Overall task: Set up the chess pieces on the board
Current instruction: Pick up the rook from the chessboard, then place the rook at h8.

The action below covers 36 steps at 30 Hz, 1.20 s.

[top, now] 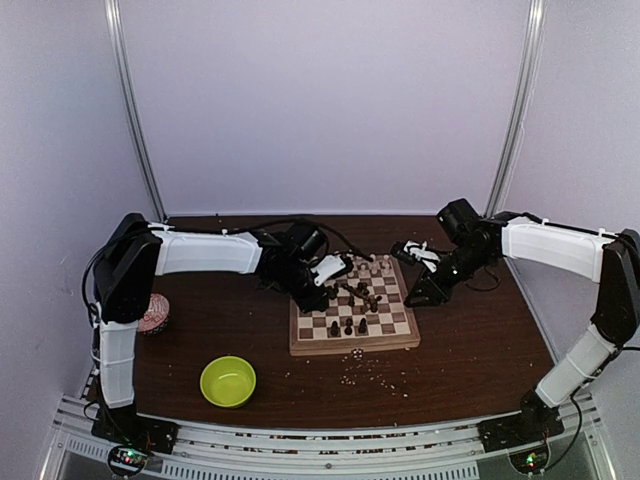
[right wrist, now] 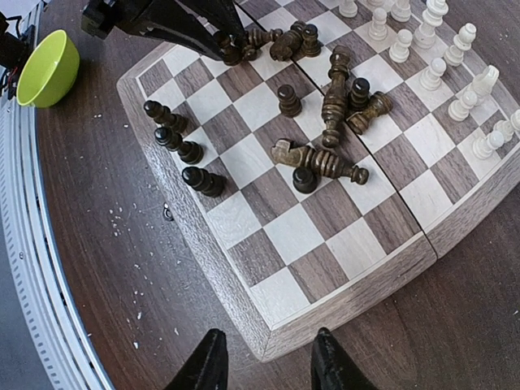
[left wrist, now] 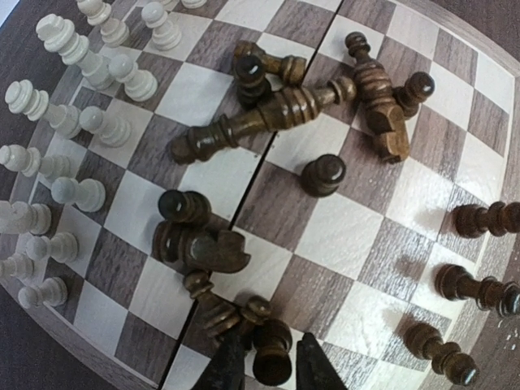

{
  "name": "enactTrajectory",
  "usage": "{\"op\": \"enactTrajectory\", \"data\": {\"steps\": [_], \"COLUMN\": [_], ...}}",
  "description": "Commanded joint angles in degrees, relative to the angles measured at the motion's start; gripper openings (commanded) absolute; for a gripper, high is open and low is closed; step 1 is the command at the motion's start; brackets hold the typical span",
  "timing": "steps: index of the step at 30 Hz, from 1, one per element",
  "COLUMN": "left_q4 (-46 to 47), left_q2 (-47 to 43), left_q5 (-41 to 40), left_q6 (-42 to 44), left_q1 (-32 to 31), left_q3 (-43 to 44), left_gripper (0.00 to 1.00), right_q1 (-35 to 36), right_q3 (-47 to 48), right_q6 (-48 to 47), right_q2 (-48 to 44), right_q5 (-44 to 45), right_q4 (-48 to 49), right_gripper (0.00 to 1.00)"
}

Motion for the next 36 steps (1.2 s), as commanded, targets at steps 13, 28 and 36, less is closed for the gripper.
{"op": "enactTrajectory", "data": {"steps": [13,28,36], "left_q4": [1.4,2.8,3.7], "left_q2": [-5.7,-17.7,-17.9], "left_q5": [5.4,8.2,8.0], "left_q6": [0.9,2.0,1.7], "left_q1": [0.3,-0.7,-1.9], "left_q3": [-3.1,-17.3,-20.7], "left_gripper": [0.02,0.03,0.04], "right_q1": [-0.4,-0.3,-0.3], "right_q3": [1.2,4.5,4.2], "right_q6": [0.6,4.4,4.3], "right_q2": [0.7,2.7,2.9], "right_q5": [-2.3,-4.9,-4.7], "right_q4": [0.3,0.1,0.5], "right_gripper": [0.36,0.36,0.36]}}
